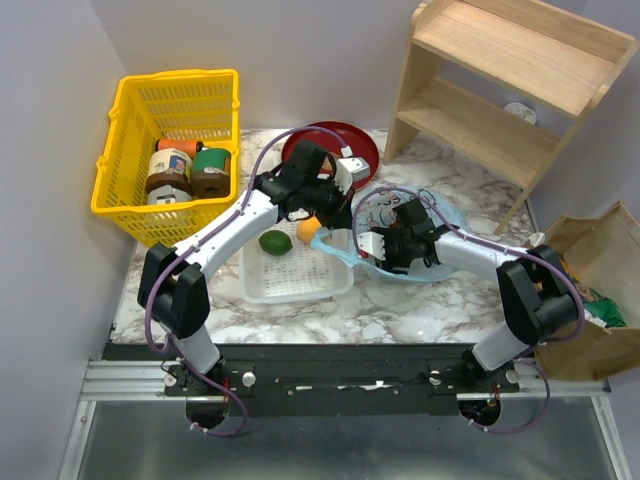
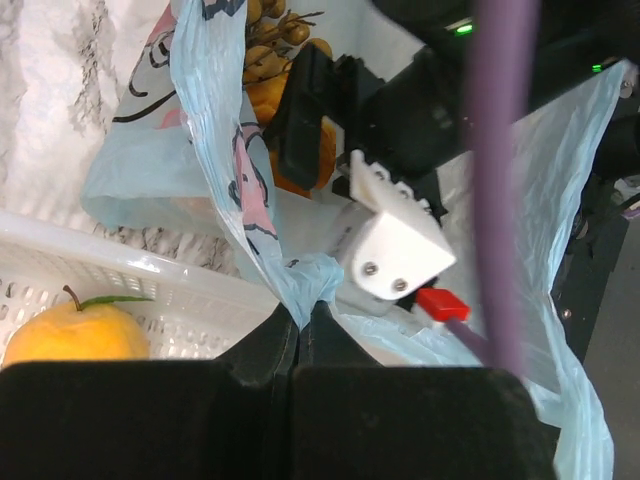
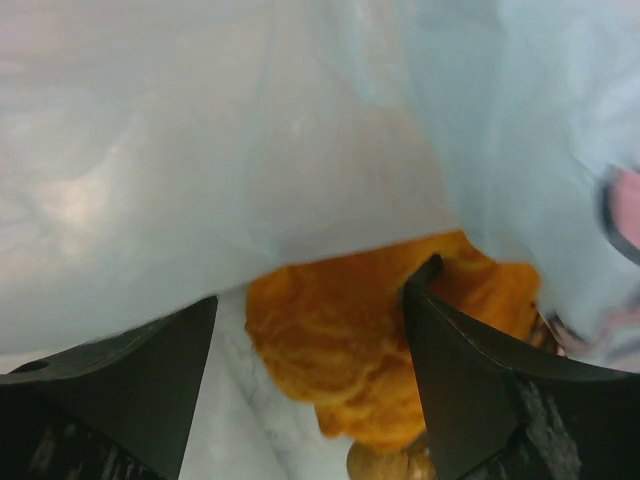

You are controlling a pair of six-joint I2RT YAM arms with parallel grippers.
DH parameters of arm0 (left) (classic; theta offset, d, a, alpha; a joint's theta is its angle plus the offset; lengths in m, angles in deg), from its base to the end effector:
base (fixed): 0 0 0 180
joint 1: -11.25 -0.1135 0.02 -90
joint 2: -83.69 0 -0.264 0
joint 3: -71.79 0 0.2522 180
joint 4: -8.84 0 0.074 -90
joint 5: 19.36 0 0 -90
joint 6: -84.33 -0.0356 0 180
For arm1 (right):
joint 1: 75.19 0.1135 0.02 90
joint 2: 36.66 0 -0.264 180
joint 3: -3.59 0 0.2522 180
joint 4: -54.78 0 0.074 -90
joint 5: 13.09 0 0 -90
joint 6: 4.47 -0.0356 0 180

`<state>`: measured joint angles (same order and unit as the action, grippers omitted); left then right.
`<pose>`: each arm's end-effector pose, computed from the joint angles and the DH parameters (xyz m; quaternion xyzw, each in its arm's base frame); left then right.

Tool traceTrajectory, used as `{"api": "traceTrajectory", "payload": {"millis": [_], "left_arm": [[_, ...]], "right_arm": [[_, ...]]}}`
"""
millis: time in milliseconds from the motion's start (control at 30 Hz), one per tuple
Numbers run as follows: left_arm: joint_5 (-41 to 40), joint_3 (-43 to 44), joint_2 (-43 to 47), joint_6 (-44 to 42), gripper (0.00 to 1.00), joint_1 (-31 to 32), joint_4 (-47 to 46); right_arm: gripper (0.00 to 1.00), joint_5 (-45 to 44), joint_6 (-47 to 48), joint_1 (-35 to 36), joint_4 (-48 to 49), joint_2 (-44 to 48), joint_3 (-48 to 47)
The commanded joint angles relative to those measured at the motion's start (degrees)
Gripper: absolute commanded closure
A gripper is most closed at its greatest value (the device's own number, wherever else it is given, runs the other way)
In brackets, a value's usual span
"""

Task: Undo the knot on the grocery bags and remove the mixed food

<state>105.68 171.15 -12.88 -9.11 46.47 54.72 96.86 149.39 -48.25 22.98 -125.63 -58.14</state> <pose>0.2966 -0.2344 0.3176 0.4026 0.7858 -0.3695 0.2894 0.2573 0.1444 0.1699 -0.7083 0.6335 0.0751 0.3022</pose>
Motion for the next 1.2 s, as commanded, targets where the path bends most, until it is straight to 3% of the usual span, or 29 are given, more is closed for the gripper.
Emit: {"api": "traceTrajectory", "payload": {"millis": [0, 33, 200, 233, 267, 367, 567, 900, 1067, 1167], "left_arm": [[2.57, -0.52, -0.11, -0.42, 1.00, -0.33, -1.36], [2.40, -0.70, -0.10, -0.42, 1.00, -0.50, -1.44], [1.78, -1.05, 0.60, -1.57, 1.00, -0.77, -0.92], [1.78, -1.14, 0.69, -1.65, 1.00, -0.86, -0.92], [1.78, -1.14, 0.69, -1.66, 1.00, -0.94, -0.92], [1.52, -1.40, 0.86, -1.65, 1.00, -1.03, -1.44], [0.46, -1.93, 0.60, -1.92, 1.00, -1.03, -2.59], [-0.51, -2.99, 0.33, -2.27, 1.00, -1.03, -4.08], [-0.95, -1.32, 1.12, -4.99, 1.00, -0.95, -2.68], [-1.12, -0.44, 2.26, -5.70, 1.00, -0.77, -1.97]], "right_arm": [[0.16, -0.08, 3.46, -0.31, -1.02, -4.98, -3.79], [0.16, -0.08, 3.12, -0.39, -1.38, -5.77, -4.50], [0.39, 0.19, 0.48, -0.83, -7.52, -11.74, -11.26], [0.51, 0.18, -0.04, -0.84, -8.84, -12.36, -13.80], [0.70, 0.01, -0.83, -0.84, -9.72, -12.89, -14.69], [0.87, -2.10, -2.68, -0.84, -10.70, -11.59, -14.62], [0.95, -0.09, -5.40, -0.75, -13.68, 4.90, -10.92], [1.00, 5.54, -8.31, -0.84, -30.37, 27.60, -6.45], [1.00, -8.67, -14.70, -0.84, -29.68, 27.98, 1.54], [1.00, -18.17, -20.16, -0.92, -22.06, 31.04, 5.59]]}}
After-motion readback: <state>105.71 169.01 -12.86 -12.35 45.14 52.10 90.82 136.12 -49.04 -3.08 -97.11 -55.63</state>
